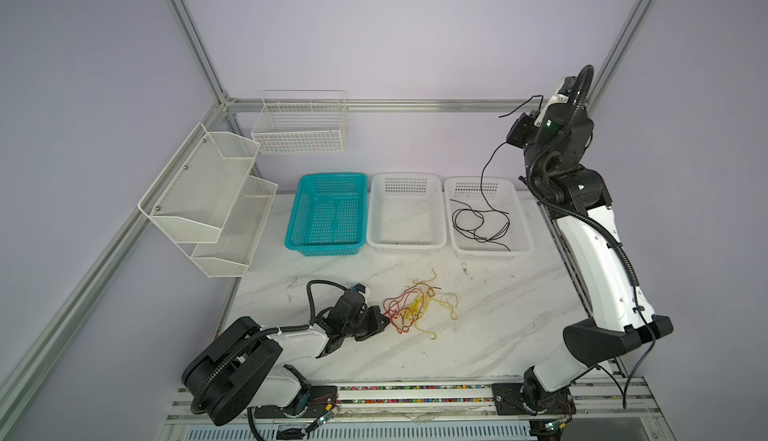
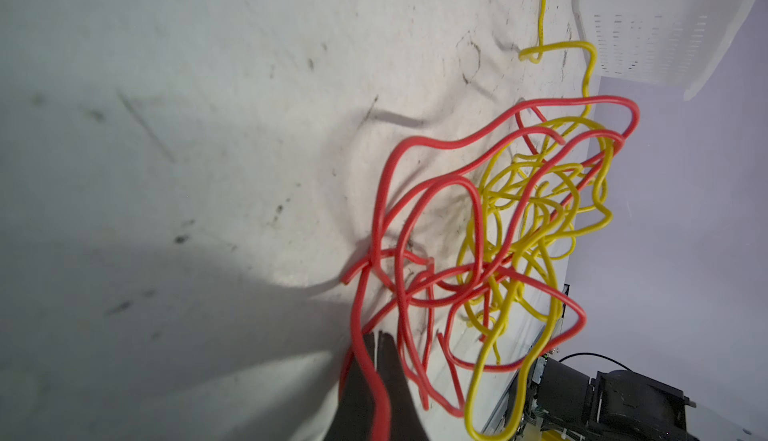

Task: Untangle the cables
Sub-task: 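Lower the black wire into the far white basket and open the right gripper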

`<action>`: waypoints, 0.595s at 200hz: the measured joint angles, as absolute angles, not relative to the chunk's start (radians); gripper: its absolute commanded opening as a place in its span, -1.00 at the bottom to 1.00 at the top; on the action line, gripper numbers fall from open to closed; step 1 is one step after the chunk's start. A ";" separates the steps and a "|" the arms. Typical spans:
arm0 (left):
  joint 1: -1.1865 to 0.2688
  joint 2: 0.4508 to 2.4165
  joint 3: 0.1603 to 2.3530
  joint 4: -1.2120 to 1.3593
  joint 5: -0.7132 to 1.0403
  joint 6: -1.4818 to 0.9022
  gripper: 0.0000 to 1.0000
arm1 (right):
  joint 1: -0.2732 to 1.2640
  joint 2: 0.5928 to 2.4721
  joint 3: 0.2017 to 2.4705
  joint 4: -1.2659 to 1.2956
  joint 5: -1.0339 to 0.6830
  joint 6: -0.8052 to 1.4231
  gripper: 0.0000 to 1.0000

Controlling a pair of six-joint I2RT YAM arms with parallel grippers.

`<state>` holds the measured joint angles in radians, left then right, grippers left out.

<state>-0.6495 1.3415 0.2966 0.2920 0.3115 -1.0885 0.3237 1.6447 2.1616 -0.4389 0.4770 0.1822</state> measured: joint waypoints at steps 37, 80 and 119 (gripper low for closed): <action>-0.649 1.312 0.297 0.251 0.305 -1.089 -1.00 | 0.249 1.681 2.027 -0.396 0.397 0.244 -1.00; -0.649 1.300 0.297 0.229 0.300 -1.089 -1.00 | 0.201 1.666 1.713 -0.318 0.324 0.330 -1.00; -0.649 1.295 0.297 0.225 0.300 -1.089 -1.00 | 0.185 1.661 1.518 -0.251 0.247 0.424 -1.00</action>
<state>-0.6495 1.2949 0.2966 0.2249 0.3004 -1.0885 0.1852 1.6611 1.5177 -0.2512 0.2466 0.4244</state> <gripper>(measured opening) 0.047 0.056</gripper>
